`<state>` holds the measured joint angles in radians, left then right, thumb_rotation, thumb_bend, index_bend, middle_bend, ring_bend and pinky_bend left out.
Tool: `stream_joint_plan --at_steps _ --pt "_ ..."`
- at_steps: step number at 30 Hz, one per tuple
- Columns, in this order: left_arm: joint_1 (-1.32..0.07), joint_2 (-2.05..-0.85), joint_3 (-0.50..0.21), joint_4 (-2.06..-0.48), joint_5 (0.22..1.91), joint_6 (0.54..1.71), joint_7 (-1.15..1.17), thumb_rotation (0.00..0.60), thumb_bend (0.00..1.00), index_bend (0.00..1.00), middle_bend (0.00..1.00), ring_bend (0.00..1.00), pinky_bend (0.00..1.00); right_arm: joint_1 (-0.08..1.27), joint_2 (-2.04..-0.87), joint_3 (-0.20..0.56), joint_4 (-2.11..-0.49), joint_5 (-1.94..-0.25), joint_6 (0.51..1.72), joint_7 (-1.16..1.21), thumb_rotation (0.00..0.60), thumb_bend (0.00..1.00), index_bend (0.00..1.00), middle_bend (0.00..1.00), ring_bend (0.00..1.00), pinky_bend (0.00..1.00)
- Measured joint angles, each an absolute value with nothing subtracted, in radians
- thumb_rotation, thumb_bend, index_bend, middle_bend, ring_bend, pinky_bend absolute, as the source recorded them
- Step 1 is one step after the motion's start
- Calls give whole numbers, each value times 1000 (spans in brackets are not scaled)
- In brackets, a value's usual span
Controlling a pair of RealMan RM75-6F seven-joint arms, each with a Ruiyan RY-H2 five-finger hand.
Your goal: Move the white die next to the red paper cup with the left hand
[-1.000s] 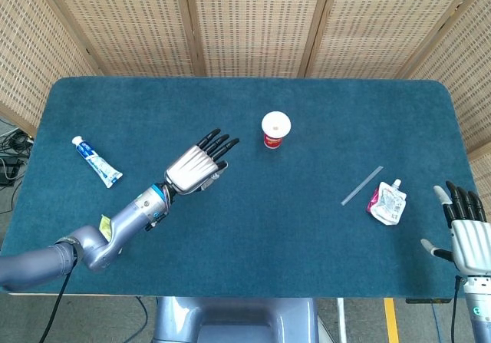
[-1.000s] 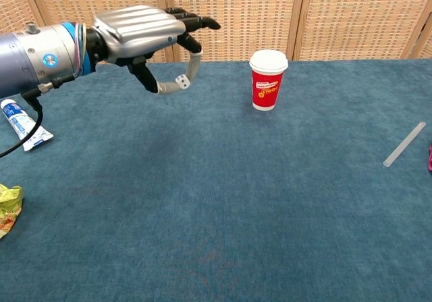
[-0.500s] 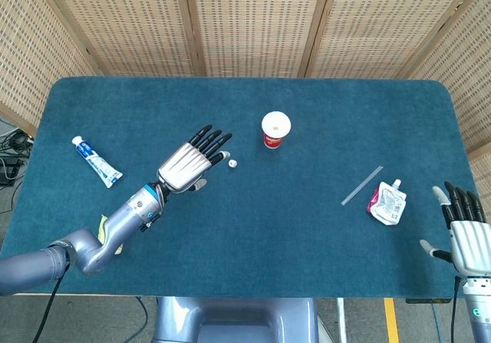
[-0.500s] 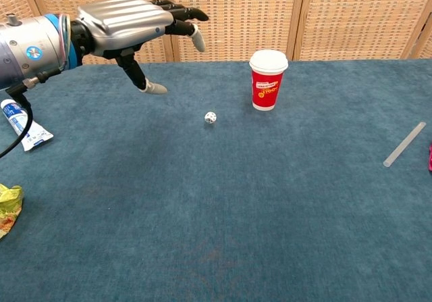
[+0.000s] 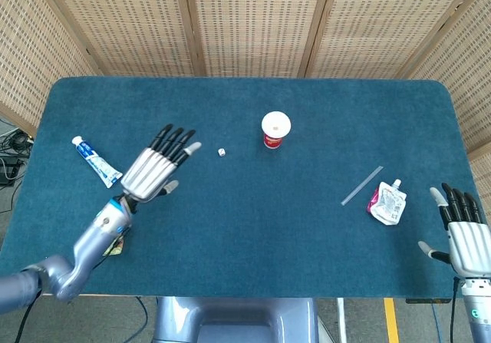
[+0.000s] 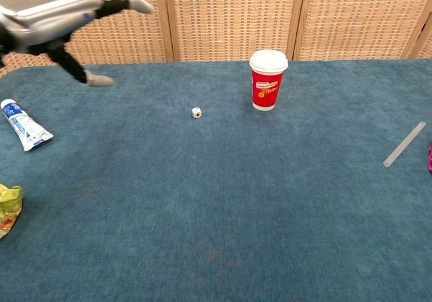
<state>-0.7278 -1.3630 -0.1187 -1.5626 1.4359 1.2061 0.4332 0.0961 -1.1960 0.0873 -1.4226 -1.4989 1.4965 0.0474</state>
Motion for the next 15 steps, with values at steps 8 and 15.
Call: stream_joint_plan --at_steps 8,15 --pt "-489 -1301 -6 -1694 1431 1447 494 600 26 0 0 0 0 95 -1193 73 -1444 -1525 1504 18 600 55 31 0 0 0" --pt "-320 -1271 105 -1744 1450 1571 516 600 21 0 0 0 0 100 -1178 66 -1473 -1524 1482 3 600 53 4 0 0 0"
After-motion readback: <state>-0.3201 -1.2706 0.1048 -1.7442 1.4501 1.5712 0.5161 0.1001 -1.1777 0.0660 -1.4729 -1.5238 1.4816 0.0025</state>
